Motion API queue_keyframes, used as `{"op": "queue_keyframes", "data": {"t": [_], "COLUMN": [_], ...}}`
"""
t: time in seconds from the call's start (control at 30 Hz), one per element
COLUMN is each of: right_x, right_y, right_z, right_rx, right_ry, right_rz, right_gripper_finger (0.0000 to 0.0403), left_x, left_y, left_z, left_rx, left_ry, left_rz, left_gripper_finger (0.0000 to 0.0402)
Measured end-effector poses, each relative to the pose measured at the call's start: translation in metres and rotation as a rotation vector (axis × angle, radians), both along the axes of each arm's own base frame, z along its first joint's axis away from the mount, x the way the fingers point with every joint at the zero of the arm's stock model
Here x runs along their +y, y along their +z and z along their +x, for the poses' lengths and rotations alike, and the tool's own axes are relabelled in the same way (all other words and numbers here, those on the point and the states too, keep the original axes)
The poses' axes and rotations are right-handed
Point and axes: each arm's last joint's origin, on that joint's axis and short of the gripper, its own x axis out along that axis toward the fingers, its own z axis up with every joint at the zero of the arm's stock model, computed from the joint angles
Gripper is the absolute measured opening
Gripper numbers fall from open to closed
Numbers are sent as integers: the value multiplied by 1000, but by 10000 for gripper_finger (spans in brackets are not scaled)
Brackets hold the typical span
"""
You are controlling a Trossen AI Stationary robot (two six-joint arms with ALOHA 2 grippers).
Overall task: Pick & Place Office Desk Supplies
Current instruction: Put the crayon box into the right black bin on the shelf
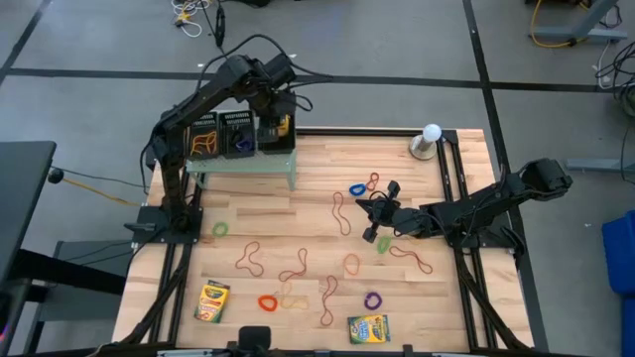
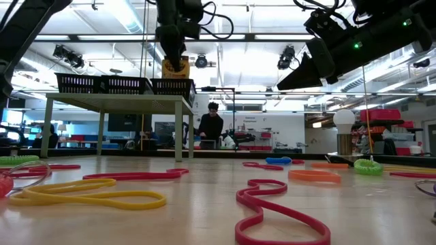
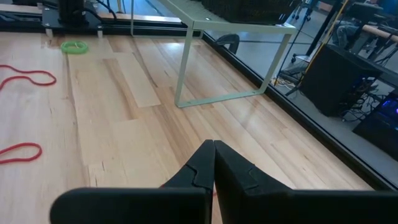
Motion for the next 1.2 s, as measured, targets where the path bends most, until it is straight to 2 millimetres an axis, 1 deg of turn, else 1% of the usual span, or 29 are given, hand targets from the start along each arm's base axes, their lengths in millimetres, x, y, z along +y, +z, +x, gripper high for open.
{"op": "queue_keyframes", "data": {"t": [0.27, 0.43, 0.63, 0.83, 1.0, 1.2], "right_x": [0, 0, 0, 0, 0, 0], "right_y": [0, 0, 0, 0, 0, 0], "right_z": [0, 0, 0, 0, 0, 0], "right_rx": [0, 1, 2, 3, 4, 4], "right_ry": [2, 3, 7, 8, 8, 8], "right_rz": [1, 1, 0, 0, -2, -1], "right_gripper_finger": [11, 11, 11, 11, 11, 11], "left_x": [0, -1, -3, -2, -1, 1], "left_y": [-6, -12, -12, -11, -11, -10], "left_z": [3, 6, 7, 7, 6, 6], "left_rx": [19, 71, 73, 73, 102, 117], "left_ry": [3, 9, 9, 13, 31, 52], "left_rz": [18, 54, 73, 83, 125, 179], "left_gripper_finger": [92, 106, 133, 150, 157, 158]}}
